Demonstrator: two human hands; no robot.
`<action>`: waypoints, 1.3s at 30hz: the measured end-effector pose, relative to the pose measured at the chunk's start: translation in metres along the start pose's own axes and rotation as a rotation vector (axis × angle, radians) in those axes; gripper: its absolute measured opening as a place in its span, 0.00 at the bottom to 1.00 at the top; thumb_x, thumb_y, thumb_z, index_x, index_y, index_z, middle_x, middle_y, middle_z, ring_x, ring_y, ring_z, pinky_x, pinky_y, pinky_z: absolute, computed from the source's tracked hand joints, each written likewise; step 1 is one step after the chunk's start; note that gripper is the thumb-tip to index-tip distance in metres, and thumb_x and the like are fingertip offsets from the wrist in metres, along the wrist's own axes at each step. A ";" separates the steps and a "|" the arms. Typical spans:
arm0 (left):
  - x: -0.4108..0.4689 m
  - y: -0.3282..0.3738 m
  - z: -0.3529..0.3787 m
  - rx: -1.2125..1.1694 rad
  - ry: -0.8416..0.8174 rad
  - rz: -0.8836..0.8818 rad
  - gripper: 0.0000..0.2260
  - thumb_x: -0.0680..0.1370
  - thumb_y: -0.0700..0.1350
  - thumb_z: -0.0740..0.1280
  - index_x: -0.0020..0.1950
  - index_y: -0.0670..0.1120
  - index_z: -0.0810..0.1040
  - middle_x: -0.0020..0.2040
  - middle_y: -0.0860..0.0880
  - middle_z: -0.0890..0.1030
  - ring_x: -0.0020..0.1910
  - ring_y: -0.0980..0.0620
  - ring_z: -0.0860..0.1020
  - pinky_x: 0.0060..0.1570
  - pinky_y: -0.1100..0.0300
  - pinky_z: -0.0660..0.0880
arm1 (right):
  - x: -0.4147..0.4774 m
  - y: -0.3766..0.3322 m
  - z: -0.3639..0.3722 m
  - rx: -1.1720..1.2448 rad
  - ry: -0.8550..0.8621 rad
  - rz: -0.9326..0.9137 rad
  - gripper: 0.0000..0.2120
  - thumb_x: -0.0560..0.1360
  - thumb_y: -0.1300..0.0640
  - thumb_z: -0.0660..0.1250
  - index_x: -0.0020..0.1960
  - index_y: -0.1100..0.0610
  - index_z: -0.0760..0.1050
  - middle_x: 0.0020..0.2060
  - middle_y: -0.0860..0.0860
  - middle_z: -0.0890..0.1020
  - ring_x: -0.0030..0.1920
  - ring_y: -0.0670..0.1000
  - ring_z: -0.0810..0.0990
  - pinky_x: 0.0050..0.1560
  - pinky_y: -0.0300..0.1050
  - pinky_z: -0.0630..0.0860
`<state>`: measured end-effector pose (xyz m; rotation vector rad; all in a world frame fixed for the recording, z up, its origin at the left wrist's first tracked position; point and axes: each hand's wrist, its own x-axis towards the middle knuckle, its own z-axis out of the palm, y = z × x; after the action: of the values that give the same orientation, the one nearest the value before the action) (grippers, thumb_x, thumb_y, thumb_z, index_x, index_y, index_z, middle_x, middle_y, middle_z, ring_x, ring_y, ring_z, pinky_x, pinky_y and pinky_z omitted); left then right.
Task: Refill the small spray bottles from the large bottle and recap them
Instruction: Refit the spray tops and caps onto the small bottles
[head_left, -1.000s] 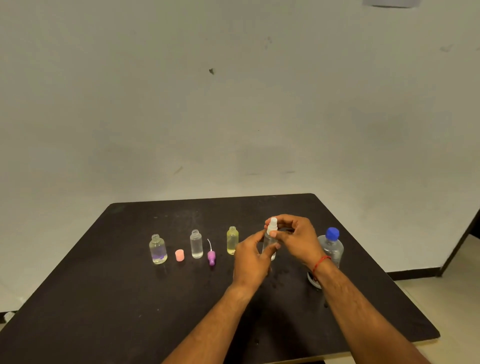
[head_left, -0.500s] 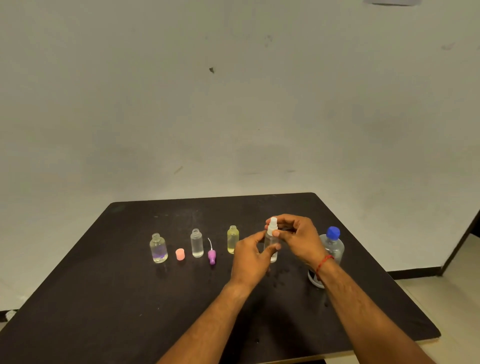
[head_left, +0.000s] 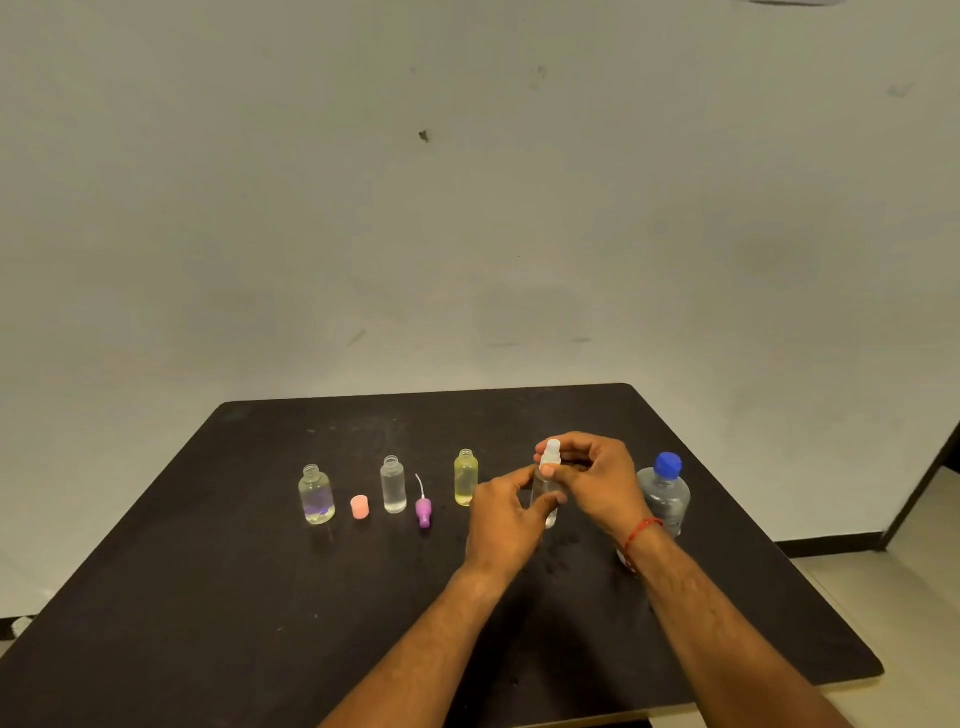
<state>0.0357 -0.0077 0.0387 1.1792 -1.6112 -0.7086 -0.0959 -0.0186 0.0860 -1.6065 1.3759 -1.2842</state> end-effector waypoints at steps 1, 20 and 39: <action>-0.001 0.000 0.002 0.003 0.008 0.001 0.12 0.76 0.49 0.74 0.60 0.53 0.83 0.40 0.60 0.83 0.33 0.54 0.82 0.40 0.56 0.82 | 0.000 0.002 0.003 -0.036 0.049 0.004 0.11 0.70 0.64 0.75 0.50 0.53 0.83 0.43 0.47 0.86 0.47 0.45 0.84 0.53 0.46 0.82; 0.042 -0.026 0.031 0.006 0.022 -0.147 0.05 0.76 0.48 0.74 0.51 0.54 0.85 0.41 0.56 0.85 0.42 0.57 0.84 0.46 0.50 0.83 | 0.033 0.029 0.018 -0.206 0.264 0.071 0.12 0.72 0.62 0.75 0.54 0.54 0.83 0.43 0.48 0.85 0.44 0.44 0.83 0.52 0.44 0.82; 0.026 -0.037 0.004 -0.084 0.157 -0.236 0.20 0.77 0.45 0.74 0.68 0.46 0.79 0.65 0.53 0.80 0.38 0.47 0.83 0.27 0.69 0.75 | 0.065 0.069 0.037 -0.212 0.277 0.111 0.14 0.72 0.63 0.73 0.57 0.59 0.81 0.49 0.54 0.85 0.47 0.47 0.81 0.56 0.45 0.80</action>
<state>0.0442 -0.0459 0.0150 1.3425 -1.3138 -0.8041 -0.0855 -0.1015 0.0285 -1.5032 1.7975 -1.3706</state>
